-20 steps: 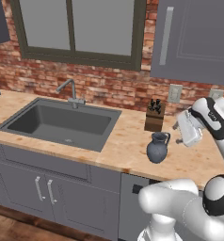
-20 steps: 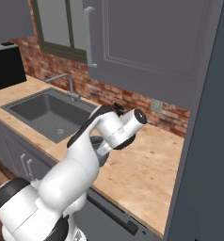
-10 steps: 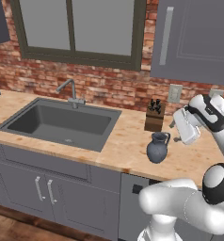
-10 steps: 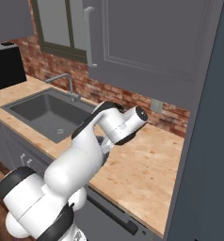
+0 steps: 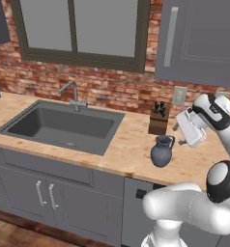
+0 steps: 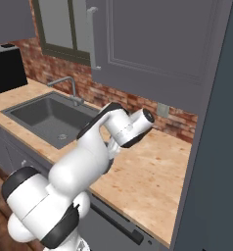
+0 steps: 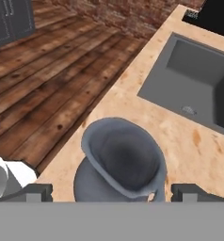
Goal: Move the sausage and scallops from the second highest shelf to the top shelf to make space. Then, place the pitcher from the counter on the cleared second highest shelf.
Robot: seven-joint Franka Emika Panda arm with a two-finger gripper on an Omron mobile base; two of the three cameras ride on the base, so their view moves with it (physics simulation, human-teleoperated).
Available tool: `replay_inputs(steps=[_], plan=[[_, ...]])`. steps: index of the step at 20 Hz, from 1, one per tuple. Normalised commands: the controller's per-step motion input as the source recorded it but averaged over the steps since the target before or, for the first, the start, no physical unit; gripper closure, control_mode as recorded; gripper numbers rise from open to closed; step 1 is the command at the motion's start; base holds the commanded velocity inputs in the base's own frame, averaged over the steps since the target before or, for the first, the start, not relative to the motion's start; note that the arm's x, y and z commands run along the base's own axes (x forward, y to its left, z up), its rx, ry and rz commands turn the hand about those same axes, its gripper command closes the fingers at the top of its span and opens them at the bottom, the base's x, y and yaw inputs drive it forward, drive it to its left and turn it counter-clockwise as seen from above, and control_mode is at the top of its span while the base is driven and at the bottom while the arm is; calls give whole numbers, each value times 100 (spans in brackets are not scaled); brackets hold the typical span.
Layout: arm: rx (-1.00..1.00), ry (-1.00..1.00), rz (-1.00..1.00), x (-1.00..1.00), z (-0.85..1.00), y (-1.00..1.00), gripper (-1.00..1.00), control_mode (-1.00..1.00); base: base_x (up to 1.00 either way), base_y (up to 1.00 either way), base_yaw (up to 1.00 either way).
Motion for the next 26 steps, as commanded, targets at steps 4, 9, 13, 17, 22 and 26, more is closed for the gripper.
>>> replay_inputs(steps=[4, 9, 13, 17, 22, 26], plan=[[0, 3, 8, 0, -1, 5, -100, -100, 0, 0, 0], [0, 3, 7, 0, -7, 8, -100, -100, 0, 0, 0], [0, 2, 6, 0, -14, 8, -100, -100, 0, 0, 0], [0, 1, 6, 0, -22, 1, -100, -100, 0, 0, 0], [0, 1, 6, 0, -22, 0, -100, -100, 0, 0, 0], [0, 0, 2, 10, -6, 0, -100, -100, 0, 0, 0]])
